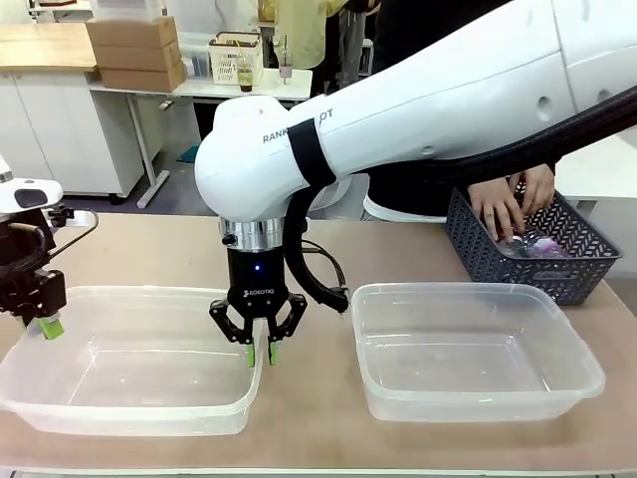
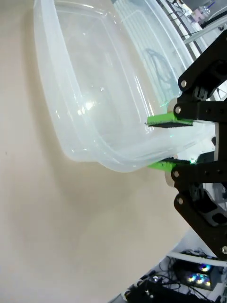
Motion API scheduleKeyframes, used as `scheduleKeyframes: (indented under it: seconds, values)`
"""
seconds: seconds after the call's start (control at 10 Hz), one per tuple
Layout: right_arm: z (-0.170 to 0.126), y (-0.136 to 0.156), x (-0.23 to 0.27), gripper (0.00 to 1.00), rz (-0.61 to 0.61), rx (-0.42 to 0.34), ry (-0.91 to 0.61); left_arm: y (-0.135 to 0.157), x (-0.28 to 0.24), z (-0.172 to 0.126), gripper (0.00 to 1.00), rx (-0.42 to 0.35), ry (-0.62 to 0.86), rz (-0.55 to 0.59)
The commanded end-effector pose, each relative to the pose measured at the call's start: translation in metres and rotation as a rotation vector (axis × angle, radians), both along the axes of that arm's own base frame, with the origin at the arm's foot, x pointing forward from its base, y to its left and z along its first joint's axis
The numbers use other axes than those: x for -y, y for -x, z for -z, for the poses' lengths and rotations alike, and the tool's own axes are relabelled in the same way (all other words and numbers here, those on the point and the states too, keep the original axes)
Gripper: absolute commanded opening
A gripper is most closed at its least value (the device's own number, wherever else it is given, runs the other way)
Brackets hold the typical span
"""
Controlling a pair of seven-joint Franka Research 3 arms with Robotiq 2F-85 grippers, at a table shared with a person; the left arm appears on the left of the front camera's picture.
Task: Sort the waste into each basket.
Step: Pick up the Organizing box on the left side of the table and lift it.
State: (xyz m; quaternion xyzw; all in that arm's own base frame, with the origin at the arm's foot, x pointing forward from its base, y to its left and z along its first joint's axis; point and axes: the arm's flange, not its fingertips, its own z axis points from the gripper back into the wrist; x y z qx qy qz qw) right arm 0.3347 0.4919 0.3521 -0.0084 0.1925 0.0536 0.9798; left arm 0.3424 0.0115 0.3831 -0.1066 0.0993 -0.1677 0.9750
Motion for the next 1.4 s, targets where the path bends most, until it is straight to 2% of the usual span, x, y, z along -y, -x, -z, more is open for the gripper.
scheduleKeyframes:
  seconds: [0.0,0.6,0.8,1.0,1.2,1.3]
  values:
    - [-0.003,-0.001,-0.001,0.00,0.019,0.024,0.048,0.056,0.010,0.035,0.00,0.029,0.018,0.003]
    - [-0.008,0.002,0.007,0.00,0.027,0.040,0.074,0.061,0.002,0.001,0.00,0.094,0.052,-0.057]
    - [-0.055,0.006,0.022,0.00,-0.004,0.110,0.086,0.052,0.002,-0.038,0.00,0.052,0.048,-0.127]
    - [-0.103,0.015,0.046,0.00,-0.100,0.130,0.107,0.043,0.004,-0.099,0.00,0.058,0.053,-0.222]
    - [-0.140,0.017,0.076,0.00,-0.181,0.039,0.078,0.030,0.010,-0.163,0.00,0.116,0.066,-0.266]
    - [-0.147,0.016,0.089,0.00,-0.136,0.043,0.120,0.026,0.016,-0.185,0.00,0.141,0.109,-0.287]
